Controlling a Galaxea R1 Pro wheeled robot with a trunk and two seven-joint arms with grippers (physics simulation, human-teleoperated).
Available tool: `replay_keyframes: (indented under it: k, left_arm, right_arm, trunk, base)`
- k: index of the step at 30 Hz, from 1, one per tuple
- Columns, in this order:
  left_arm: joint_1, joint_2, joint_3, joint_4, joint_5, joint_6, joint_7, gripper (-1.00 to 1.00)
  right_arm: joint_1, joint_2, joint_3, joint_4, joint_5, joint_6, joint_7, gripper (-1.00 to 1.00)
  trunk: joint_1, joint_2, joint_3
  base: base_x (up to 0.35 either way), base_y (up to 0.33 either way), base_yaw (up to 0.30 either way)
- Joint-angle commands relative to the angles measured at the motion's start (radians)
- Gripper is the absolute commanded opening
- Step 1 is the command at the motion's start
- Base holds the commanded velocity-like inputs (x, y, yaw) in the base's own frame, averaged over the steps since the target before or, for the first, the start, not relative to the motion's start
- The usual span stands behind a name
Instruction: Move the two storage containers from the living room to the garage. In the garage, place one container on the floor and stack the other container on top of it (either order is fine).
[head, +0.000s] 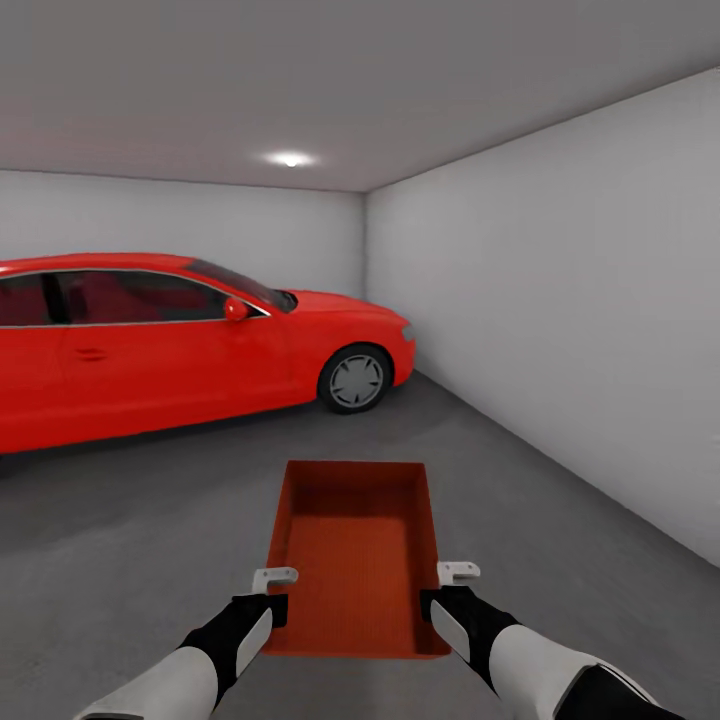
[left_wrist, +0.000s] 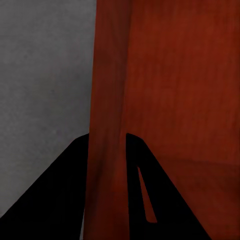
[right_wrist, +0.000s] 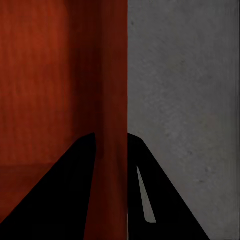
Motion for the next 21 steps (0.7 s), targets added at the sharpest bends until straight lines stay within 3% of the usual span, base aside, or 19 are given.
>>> replay_keyframes:
  k: [1, 21]
  left_arm:
    - [0.002, 0.001, -0.014, 0.001, -0.003, 0.008, 0.011, -1.00]
    - [0.002, 0.001, -0.014, 0.001, -0.003, 0.008, 0.011, -1.00]
  right_arm:
    - [-0.001, -0.002, -0.008, -0.002, 0.032, -0.033, -0.010, -1.00]
    - [-0.001, -0.002, -0.008, -0.002, 0.032, -0.033, -0.010, -1.00]
  trunk:
    - [0.001, -0.001, 0.000]
    - [0.001, -0.001, 0.000]
  base:
    - [0.322, 0.000, -0.254]
    - [0.322, 0.000, -0.254]
